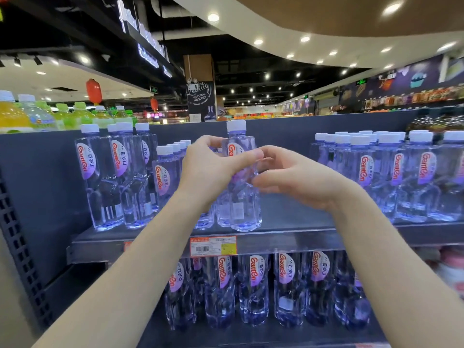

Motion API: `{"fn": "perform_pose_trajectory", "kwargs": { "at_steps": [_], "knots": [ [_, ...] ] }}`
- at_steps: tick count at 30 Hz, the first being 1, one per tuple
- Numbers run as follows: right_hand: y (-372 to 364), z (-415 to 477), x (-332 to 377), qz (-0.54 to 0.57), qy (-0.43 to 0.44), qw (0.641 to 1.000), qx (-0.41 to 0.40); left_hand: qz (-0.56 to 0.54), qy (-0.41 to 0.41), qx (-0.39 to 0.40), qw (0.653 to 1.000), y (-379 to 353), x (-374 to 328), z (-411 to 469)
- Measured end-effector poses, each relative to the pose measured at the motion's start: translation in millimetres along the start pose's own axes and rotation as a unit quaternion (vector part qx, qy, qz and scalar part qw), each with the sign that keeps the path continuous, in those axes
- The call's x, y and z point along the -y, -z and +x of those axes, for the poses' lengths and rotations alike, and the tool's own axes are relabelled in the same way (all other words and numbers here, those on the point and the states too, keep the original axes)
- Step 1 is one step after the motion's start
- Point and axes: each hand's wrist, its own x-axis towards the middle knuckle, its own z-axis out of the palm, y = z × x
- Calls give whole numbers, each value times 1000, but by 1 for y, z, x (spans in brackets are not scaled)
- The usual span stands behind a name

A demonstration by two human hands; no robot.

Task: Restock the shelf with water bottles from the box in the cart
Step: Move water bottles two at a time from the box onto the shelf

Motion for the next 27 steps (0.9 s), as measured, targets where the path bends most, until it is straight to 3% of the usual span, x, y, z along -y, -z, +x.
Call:
{"fn": "perform_pose_trajectory", "kwargs": {
  "at_steps": [4, 6, 10, 13, 16, 27],
  "knots": [
    [-25, -7, -3, -119, 36, 979, -160, 3, -3, 11, 1000, -15, -5, -5],
    [-28, 0, -9, -110, 48, 969, -215, 28, -18, 23, 999, -18, -9, -8],
    [-8, 11, -25, -34, 16, 975, -220, 183, -90, 10, 979, -3, -13, -20],
    [7, 26, -42, -7, 8, 973, -231, 314, -180, 1, 932, 12, -9, -22],
    [12, 43, -60, -24, 6, 973, -230, 415, -195, 28, 888, 17, -4, -20],
    [26, 94, -91, -80, -25, 977, -195, 458, -190, 29, 868, 19, 19, -23]
  ]
}}
